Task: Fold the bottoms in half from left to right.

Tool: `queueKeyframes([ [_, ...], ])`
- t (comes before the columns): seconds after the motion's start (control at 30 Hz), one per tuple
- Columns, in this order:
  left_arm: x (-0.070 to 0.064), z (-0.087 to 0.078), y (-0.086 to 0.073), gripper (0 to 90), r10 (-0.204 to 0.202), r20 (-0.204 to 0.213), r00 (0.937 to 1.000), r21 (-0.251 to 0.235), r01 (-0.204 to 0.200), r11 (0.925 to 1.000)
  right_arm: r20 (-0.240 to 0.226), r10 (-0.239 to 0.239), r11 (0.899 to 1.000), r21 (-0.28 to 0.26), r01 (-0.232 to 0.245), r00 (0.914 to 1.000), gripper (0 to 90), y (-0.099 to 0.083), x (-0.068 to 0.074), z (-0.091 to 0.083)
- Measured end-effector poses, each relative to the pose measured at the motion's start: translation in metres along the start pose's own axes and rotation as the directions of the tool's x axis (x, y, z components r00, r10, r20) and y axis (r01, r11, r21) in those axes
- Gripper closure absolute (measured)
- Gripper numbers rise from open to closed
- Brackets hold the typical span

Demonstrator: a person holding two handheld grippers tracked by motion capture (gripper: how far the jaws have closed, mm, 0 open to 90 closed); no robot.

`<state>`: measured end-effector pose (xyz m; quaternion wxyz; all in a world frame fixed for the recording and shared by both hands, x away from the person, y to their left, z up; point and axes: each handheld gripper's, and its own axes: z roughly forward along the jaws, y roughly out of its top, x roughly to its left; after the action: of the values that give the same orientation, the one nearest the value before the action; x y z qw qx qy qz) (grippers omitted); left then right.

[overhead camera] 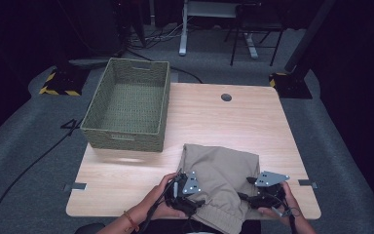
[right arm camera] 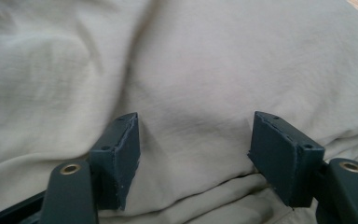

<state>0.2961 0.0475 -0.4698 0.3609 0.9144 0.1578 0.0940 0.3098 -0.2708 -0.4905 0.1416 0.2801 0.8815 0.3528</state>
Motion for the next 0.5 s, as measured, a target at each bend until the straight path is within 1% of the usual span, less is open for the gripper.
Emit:
queueKeyframes([
  [0.03,0.002,-0.005,0.001,23.3,-0.005,0.005,1.0000,-0.010,0.006,0.9999,0.007,-0.005,1.000,0.003,0.005,1.0000,33.2,0.001,-0.001,0.000],
  [0.07,0.005,-0.011,0.001,20.6,-0.007,-0.003,1.0000,-0.021,0.007,0.9998,0.022,-0.010,1.000,0.003,0.010,0.9997,33.3,0.002,-0.003,0.000],
  [0.1,0.008,-0.016,0.002,18.7,-0.009,-0.033,0.9994,-0.035,0.008,0.9993,0.025,-0.004,1.000,-0.002,0.004,0.9997,33.2,0.002,-0.006,0.000],
  [0.13,0.012,-0.022,0.002,19.1,-0.027,-0.053,0.9982,-0.049,0.024,0.9985,0.025,0.000,1.000,-0.008,0.000,0.9997,33.1,0.003,-0.008,-0.001],
  [0.2,0.024,-0.029,0.002,19.1,-0.066,-0.062,0.9959,-0.072,0.061,0.9955,0.026,0.015,0.999,-0.040,-0.014,0.9996,32.8,0.006,-0.015,-0.005],
  [0.23,0.029,-0.029,0.002,19.1,-0.073,-0.077,0.9944,-0.075,0.067,0.9949,0.032,0.032,0.998,-0.059,-0.030,0.9990,32.2,0.008,-0.019,-0.009],
  [0.27,0.035,-0.028,0.002,19.0,-0.071,-0.093,0.9931,-0.066,0.065,0.9957,0.037,0.043,0.996,-0.081,-0.040,0.9984,32.0,0.010,-0.023,-0.012],
  [0.3,0.041,-0.023,0.003,19.1,-0.063,-0.113,0.9916,-0.048,0.058,0.9971,0.049,0.057,0.994,-0.097,-0.052,0.9972,31.6,0.013,-0.028,-0.015],
  [0.37,0.049,-0.012,0.003,19.3,-0.070,-0.125,0.9897,-0.023,0.068,0.9974,0.087,0.086,0.991,-0.106,-0.077,0.9925,29.2,0.018,-0.039,-0.018],
  [0.4,0.054,-0.003,0.003,20.0,-0.074,-0.133,0.9883,-0.007,0.074,0.9972,0.103,0.097,0.991,-0.102,-0.087,0.9899,28.0,0.020,-0.044,-0.017],
  [0.43,0.057,0.005,0.003,20.7,-0.083,-0.124,0.9888,0.011,0.085,0.9964,0.139,0.111,0.991,-0.094,-0.098,0.9840,27.1,0.022,-0.053,-0.015],
  [0.47,0.060,0.011,0.003,20.6,-0.089,-0.100,0.9910,0.029,0.092,0.9953,0.134,0.134,0.988,-0.097,-0.121,0.9819,26.1,0.023,-0.060,-0.012],
  [0.5,0.059,0.017,0.003,20.1,-0.101,-0.081,0.9916,0.031,0.104,0.9941,0.120,0.151,0.986,-0.094,-0.141,0.9812,24.2,0.025,-0.066,-0.008],
])
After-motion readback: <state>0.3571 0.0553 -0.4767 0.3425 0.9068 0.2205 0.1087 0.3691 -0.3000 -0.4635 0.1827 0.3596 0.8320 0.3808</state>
